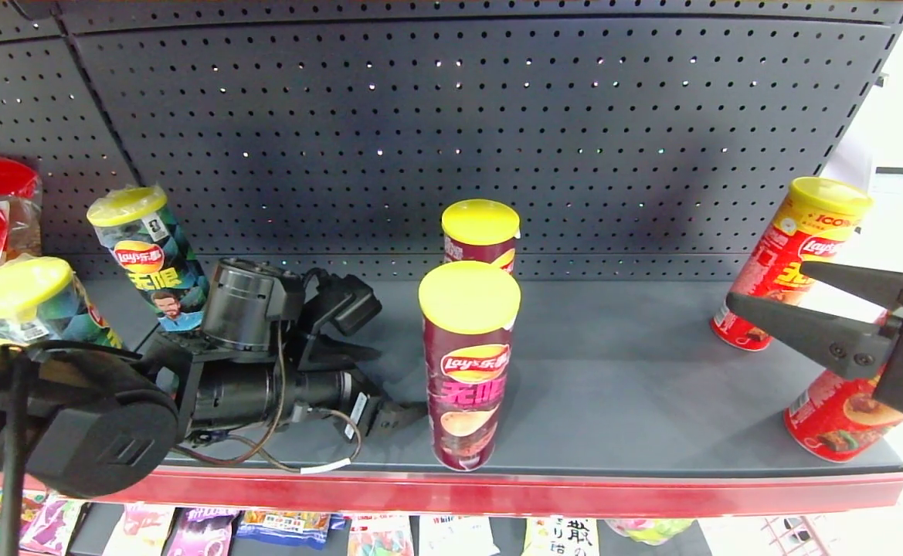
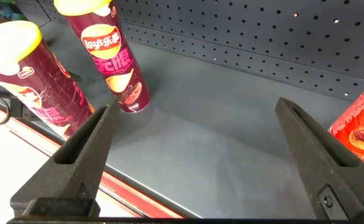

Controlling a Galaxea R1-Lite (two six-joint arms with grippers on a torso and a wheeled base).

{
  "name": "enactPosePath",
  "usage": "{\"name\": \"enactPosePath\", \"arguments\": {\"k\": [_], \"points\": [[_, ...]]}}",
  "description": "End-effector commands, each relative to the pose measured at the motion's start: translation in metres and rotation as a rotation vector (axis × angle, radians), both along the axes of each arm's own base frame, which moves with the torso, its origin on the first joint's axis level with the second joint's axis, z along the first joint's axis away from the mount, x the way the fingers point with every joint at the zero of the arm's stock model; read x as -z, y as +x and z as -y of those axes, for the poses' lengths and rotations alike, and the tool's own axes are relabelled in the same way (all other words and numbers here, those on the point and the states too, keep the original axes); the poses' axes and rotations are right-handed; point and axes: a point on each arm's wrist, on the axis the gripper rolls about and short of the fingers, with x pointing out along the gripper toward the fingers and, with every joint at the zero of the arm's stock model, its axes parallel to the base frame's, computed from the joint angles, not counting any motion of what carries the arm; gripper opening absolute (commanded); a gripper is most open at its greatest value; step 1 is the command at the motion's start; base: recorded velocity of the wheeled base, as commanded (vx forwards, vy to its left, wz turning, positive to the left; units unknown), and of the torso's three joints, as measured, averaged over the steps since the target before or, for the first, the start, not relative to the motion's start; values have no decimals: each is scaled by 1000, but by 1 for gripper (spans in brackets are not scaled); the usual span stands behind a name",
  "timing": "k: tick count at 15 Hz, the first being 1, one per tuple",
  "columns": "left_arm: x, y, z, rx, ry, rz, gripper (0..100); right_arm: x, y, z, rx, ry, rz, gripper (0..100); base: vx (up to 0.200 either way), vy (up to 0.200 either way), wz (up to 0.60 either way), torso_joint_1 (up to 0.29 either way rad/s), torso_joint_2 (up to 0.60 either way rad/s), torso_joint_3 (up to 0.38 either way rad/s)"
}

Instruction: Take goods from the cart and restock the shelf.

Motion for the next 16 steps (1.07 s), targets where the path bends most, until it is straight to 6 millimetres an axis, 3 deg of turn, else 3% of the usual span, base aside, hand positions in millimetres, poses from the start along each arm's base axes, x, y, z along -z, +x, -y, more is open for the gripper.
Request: {"name": "enactPosePath", "arguments": {"k": [1, 5, 7, 10, 13, 16], "points": [[0, 0, 0, 0, 0, 0, 100, 1, 1, 0, 0, -1, -3, 100, 0, 0, 0, 0, 0, 0], [3, -8, -7, -11, 8, -15, 100, 2, 0, 0, 0, -3, -5, 100, 0, 0, 0, 0, 0, 0], [-5, -30, -24, -26, 0, 0, 100, 10, -4, 2, -3, -14, -20, 100, 0, 0, 0, 0, 0, 0], [-31, -80, -55, -55, -40, 74, 100, 24, -27, 15, -1, -28, -10, 100, 0, 0, 0, 0, 0, 0], [-53, -163, -102, -112, -48, 120, 100, 44, -69, 41, 24, -60, 21, 100, 0, 0, 0, 0, 0, 0], [-36, -264, -150, -283, -89, 94, 100, 48, -129, 77, 234, -122, -22, 100, 0, 0, 0, 0, 0, 0]]}}
